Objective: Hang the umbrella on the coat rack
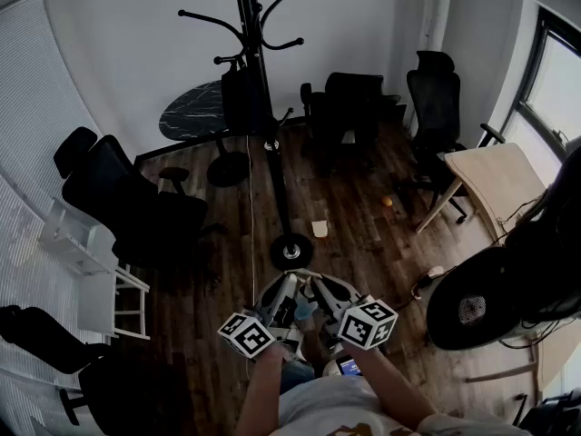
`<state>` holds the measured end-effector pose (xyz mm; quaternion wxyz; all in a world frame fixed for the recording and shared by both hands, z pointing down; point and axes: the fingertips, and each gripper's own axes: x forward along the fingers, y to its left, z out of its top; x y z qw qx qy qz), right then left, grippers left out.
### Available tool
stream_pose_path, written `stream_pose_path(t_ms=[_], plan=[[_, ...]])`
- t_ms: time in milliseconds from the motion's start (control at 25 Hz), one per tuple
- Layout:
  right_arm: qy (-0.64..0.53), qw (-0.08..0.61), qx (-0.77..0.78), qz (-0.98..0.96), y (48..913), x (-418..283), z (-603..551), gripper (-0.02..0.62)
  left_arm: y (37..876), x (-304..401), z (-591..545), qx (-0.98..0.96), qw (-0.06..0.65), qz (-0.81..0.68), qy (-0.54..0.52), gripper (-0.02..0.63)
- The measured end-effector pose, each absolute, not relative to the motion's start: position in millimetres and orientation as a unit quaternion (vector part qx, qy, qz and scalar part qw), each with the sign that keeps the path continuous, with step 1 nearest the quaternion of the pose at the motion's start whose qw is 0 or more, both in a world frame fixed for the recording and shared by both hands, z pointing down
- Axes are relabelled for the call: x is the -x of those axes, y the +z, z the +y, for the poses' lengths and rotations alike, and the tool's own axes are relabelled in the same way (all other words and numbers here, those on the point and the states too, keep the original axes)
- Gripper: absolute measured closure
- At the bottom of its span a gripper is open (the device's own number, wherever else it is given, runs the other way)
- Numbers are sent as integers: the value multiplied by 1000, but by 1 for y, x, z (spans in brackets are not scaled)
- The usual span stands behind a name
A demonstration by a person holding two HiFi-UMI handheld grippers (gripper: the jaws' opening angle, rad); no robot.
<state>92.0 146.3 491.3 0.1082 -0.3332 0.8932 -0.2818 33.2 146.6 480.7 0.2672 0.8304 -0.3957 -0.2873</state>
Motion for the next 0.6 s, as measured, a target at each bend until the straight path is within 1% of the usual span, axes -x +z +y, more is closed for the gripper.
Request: stream_pose_path(t_ms=[600], plan=[[-300,128,317,891,483,-120,141,583,467,-67,140,-838,259,-399,-266,586]])
